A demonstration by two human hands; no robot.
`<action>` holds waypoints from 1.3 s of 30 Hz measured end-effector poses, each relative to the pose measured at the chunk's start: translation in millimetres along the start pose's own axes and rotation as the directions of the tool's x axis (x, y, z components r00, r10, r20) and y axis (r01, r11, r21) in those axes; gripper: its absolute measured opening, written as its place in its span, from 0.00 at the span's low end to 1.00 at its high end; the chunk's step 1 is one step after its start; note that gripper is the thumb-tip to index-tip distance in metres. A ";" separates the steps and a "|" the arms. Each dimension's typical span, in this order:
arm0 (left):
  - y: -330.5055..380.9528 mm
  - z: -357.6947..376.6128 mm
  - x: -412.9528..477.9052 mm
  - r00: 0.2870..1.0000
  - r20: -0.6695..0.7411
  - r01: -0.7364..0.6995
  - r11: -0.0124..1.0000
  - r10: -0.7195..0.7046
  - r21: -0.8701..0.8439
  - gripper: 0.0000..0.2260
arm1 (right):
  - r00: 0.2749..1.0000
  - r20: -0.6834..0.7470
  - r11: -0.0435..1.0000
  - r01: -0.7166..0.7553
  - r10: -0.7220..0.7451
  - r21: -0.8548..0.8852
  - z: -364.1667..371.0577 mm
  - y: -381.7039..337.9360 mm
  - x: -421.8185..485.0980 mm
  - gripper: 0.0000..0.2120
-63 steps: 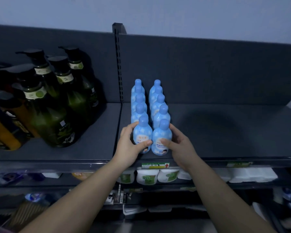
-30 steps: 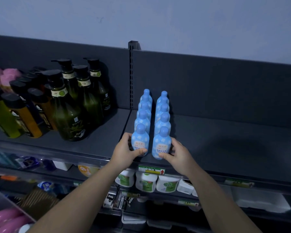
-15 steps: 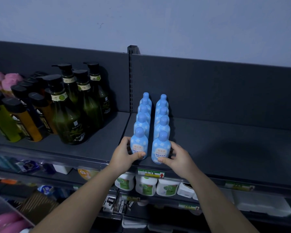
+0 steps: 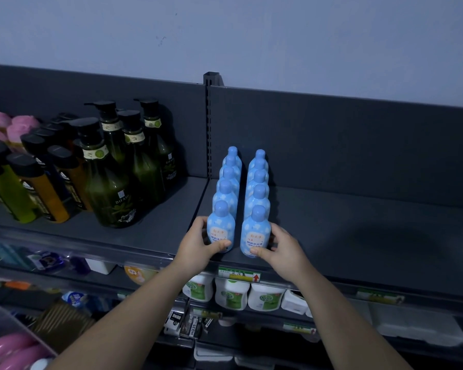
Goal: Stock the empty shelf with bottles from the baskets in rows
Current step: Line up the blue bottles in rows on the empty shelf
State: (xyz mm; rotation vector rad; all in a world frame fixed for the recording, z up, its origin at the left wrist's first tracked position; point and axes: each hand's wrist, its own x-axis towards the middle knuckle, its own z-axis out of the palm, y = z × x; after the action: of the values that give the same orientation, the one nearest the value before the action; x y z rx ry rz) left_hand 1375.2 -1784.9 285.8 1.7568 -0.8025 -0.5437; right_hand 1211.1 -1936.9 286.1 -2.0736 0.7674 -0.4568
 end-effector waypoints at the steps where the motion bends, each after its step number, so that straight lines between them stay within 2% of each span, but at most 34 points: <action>1: -0.1 0.9 -0.1 1.000 -0.001 0.001 1.000 -0.001 -0.002 0.20 | 1.000 0.000 1.000 -0.004 0.004 -0.004 -0.1 0.0 0.3 0.26; 8: -0.5 0.1 -1.1 1.000 -0.027 0.013 0.999 -0.012 0.032 0.24 | 0.997 0.046 0.998 -0.065 0.065 0.008 -1.9 -2.9 1.4 0.21; 13: -0.4 1.9 -0.6 0.999 -0.028 0.043 0.995 -0.040 0.092 0.25 | 0.991 0.071 0.992 -0.114 0.111 0.045 -6.2 -2.7 -7.2 0.29; 19: 3.4 -4.1 -4.8 0.999 -0.041 0.031 0.996 -0.027 0.085 0.29 | 0.988 0.074 0.991 -0.133 0.134 -0.014 -23.6 -2.4 -13.6 0.38; 21: 2.3 -6.6 -7.6 0.998 -0.055 0.023 0.995 -0.017 0.095 0.32 | 0.986 0.067 0.988 -0.156 0.155 0.008 -31.5 -6.0 -16.3 0.38; 23: 2.1 -9.0 -13.8 0.997 -0.072 0.022 0.993 -0.014 0.119 0.37 | 0.987 0.028 0.987 -0.161 0.160 0.031 -38.3 -11.6 -20.9 0.35; 25: 4.2 -11.6 -22.0 0.995 -0.097 0.024 0.987 -0.008 0.160 0.38 | 0.989 -0.069 0.990 -0.131 0.134 0.043 -42.6 -20.4 -26.0 0.30; 28: 5.9 -15.8 -35.5 0.989 -0.151 0.026 0.969 0.011 0.244 0.35 | 0.970 -0.242 0.996 0.017 0.004 0.083 -43.4 -41.8 -32.7 0.22; 31: 1.7 -20.0 -55.6 0.981 -0.193 0.052 0.949 0.009 0.309 0.34 | 0.935 -0.288 0.978 0.197 -0.207 -0.062 -35.2 -66.5 -37.1 0.20; 34: -5.0 -36.7 -78.4 0.975 -0.220 0.097 0.929 -0.017 0.358 0.36 | 0.879 -0.164 0.869 0.386 -0.448 -0.309 -11.8 -86.1 -38.1 0.22; 36: -7.5 -57.3 -89.6 0.969 -0.247 0.132 0.889 -0.022 0.438 0.37 | 0.865 -0.050 0.777 0.422 -0.500 -0.468 9.2 -97.9 -39.1 0.26; 39: -8.2 -83.9 -105.2 0.961 -0.276 0.168 0.767 0.013 0.620 0.38 | 0.875 0.088 0.645 0.415 -0.475 -0.642 33.9 -111.2 -41.8 0.32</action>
State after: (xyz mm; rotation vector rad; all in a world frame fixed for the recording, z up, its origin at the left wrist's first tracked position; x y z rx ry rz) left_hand 1365.7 -1651.4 302.0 2.4431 -0.7727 -0.0592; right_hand 1238.5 -1839.3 356.6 -2.9508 0.4764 -0.6176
